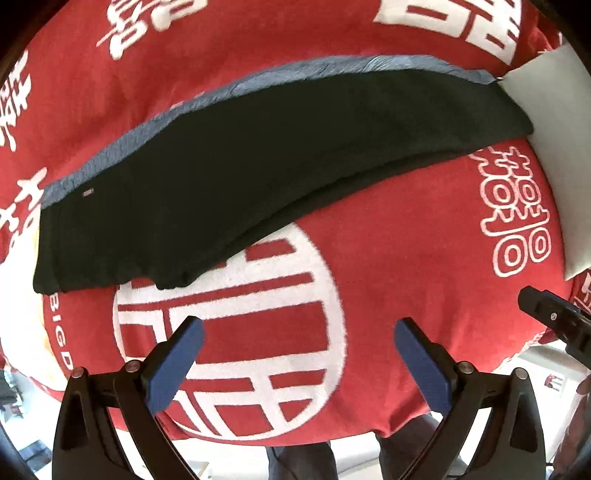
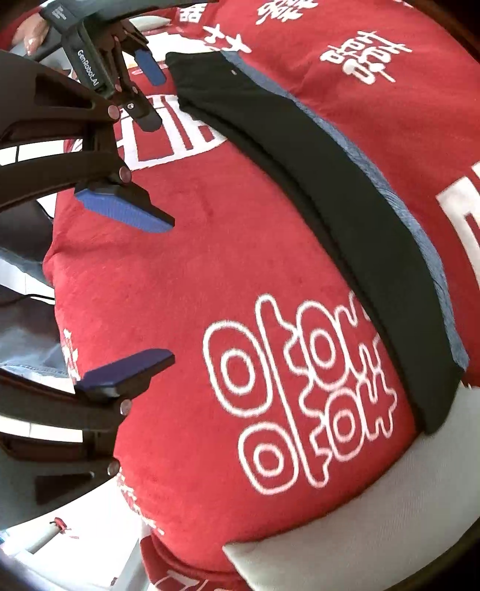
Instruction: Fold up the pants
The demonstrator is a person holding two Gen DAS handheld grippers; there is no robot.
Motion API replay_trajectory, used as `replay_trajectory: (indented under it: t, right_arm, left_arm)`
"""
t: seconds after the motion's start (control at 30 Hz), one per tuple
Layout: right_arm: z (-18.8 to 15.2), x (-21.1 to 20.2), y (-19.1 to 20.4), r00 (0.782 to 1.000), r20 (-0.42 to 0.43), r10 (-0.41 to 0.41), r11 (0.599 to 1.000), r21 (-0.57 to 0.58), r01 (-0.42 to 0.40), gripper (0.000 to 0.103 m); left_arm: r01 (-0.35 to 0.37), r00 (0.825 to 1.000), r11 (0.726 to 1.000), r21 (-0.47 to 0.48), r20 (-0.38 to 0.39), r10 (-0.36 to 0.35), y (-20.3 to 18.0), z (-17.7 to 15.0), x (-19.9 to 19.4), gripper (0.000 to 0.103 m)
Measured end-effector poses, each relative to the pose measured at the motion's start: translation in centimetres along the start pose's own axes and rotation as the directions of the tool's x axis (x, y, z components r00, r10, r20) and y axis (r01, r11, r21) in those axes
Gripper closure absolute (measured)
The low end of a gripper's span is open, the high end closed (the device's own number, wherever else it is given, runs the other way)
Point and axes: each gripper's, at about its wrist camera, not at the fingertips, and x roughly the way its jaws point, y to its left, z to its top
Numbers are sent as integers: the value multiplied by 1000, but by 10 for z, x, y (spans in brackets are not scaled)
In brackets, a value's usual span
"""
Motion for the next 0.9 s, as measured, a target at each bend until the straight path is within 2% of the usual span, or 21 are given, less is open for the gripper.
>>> replay_trajectory:
  t: [0.1,0.17,0.23,0.43,0.67,0.9]
  right_arm:
    - [-5,-24,-20,1000,14,-1,1000,12,1,34]
    - [1,-29,-19,1000,24,-5,1000,10,5,34]
    - [5,-37,-20,999,32,-10,1000,7,10,28]
    - [10,-50,-14,999,39,-16,1000,4,16,23]
    - [5,-59,-15,1000,13,-25,1000,4,25,22]
    - [3,-62,-18,999,2,-52,998,34,52,22]
  left_arm:
    - [2,1000,1000,21,26,-3,-10,9,-15,0]
    - [6,999,999,32,41,-8,-15,15,-24,0]
    - [8,998,999,38,60,-10,-16,21,-35,0]
    - [17,996,999,50,87,-22,-22,28,-52,0]
    - [55,998,997,49,42,-57,-33,27,-63,0]
    - [23,999,996,90,32,-26,-41,22,-68,0]
